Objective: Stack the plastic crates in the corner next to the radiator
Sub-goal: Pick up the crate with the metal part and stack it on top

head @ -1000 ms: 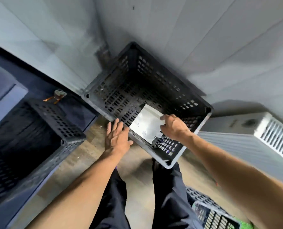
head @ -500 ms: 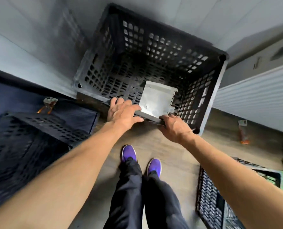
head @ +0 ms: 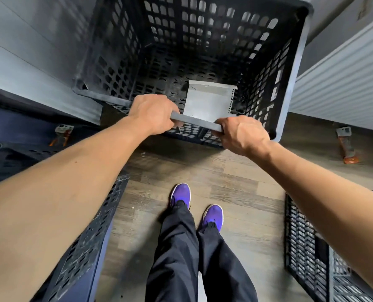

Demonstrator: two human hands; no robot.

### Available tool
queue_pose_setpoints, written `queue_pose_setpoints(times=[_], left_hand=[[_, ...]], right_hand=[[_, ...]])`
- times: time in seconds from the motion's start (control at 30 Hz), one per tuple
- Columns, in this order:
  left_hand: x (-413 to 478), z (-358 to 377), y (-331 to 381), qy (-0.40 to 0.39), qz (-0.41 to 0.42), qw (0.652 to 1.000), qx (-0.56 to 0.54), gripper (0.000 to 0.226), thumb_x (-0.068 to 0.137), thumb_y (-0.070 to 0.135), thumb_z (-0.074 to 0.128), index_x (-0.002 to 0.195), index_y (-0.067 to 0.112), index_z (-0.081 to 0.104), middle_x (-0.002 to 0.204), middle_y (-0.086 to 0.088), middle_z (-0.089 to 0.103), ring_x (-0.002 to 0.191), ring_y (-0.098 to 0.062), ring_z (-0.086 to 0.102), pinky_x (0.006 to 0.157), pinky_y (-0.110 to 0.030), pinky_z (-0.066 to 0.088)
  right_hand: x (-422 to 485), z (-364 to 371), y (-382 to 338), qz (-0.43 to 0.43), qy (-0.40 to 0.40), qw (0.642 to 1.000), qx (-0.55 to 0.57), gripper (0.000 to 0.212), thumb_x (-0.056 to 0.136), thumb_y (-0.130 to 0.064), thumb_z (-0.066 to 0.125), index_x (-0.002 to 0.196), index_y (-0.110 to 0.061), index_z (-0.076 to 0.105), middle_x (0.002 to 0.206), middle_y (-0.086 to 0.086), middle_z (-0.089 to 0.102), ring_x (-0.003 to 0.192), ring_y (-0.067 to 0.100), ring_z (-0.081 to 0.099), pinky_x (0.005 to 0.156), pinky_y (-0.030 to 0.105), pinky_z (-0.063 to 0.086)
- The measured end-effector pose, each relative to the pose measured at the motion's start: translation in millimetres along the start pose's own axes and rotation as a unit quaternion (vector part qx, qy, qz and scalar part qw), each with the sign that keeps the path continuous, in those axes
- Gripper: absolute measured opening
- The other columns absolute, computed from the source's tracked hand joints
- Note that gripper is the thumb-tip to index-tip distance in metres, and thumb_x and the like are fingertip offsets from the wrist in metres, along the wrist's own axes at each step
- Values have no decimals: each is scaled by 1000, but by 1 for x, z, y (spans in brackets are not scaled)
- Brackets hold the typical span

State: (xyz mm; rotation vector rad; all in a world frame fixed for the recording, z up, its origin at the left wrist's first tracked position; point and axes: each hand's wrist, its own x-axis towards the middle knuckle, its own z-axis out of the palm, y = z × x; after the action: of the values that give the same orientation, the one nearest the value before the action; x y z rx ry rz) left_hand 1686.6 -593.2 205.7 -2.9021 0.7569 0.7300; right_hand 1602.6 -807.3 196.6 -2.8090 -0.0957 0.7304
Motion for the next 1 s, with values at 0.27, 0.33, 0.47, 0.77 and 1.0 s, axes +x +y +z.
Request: queue_pose_setpoints(times=[0.27,0.33,0.47,0.77,1.0], left_hand=[[-1,1,6,4,-3,999,42,15,91,43,58,98,33,67,86,1,64,82,-27,57,73,-37,42],[-3,4,2,17,17,998,52,11,92,37,57,97,31,65,79,2,58,75,-27,52,68,-35,38],[-1,7,-10,38,72,995,62,10,92,35,57,94,27,63,70,3,51,68,-26,48,62,-33,35],[-4,10,-8,64,35,996,51,9,90,14,56,90,21,63,79,-6,58,72,-30,48,67,-37,33],[-5,20,0,95,32,994,49,8,90,13,55,90,19,60,79,-7,62,71,-31,49,66,-38,33]], right_hand=[[3,3,-3,-2,28,1000,-14,18,95,-36,50,106,-24,58,89,0,59,78,28,62,65,34,48],[1,3,-3,3,29,999,-14,17,97,-40,49,102,-26,58,83,2,63,73,29,60,63,34,47],[-3,1,-7,8,29,999,-26,23,99,-41,48,98,-20,59,76,6,63,65,29,53,61,33,41],[-4,2,-10,20,68,997,-40,28,99,-41,49,113,-21,61,90,12,70,78,35,63,67,40,51],[-7,5,0,11,82,995,-48,28,100,-39,46,118,-22,60,86,11,70,72,34,62,64,38,51]])
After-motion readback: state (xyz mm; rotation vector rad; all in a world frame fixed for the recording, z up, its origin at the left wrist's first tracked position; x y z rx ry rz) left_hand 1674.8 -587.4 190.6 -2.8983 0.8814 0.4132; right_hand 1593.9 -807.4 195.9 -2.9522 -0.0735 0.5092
